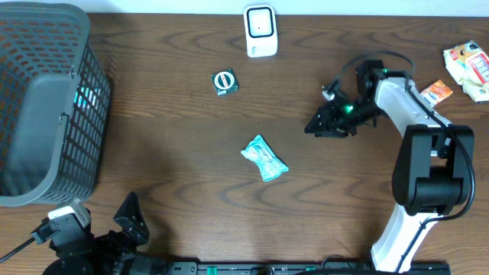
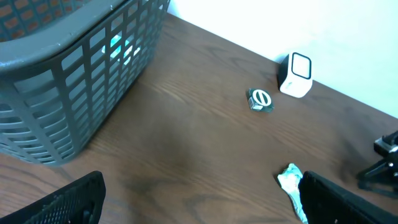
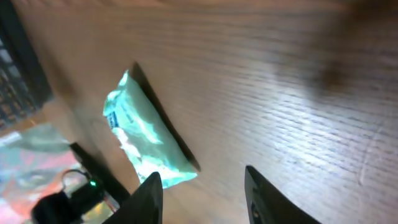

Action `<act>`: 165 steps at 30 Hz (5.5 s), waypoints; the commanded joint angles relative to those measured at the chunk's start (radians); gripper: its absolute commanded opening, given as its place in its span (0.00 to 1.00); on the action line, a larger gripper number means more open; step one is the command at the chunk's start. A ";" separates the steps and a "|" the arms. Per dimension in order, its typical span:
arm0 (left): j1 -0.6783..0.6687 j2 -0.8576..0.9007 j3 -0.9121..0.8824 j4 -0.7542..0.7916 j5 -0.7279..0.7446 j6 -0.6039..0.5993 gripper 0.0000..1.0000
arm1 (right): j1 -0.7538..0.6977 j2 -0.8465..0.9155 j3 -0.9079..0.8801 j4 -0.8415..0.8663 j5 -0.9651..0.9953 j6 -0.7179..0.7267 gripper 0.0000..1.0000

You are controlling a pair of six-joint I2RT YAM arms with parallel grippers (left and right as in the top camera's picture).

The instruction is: Scan the item barcode

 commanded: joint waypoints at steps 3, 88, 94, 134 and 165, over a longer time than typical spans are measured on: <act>0.004 -0.002 -0.005 0.001 -0.017 -0.009 0.98 | 0.178 -0.093 0.054 -0.031 0.232 -0.038 0.39; 0.004 -0.002 -0.005 0.001 -0.017 -0.009 0.97 | 0.396 0.076 0.166 -0.015 -0.304 -0.205 0.01; 0.004 -0.002 -0.005 0.001 -0.017 -0.009 0.98 | 0.266 0.085 -0.065 0.150 -0.470 -0.203 0.01; 0.004 -0.002 -0.005 0.001 -0.017 -0.009 0.98 | 0.201 0.075 -0.105 0.153 0.039 -0.029 0.40; 0.004 -0.002 -0.005 0.001 -0.017 -0.009 0.98 | 0.104 -0.412 -0.043 0.116 -0.127 -0.034 0.01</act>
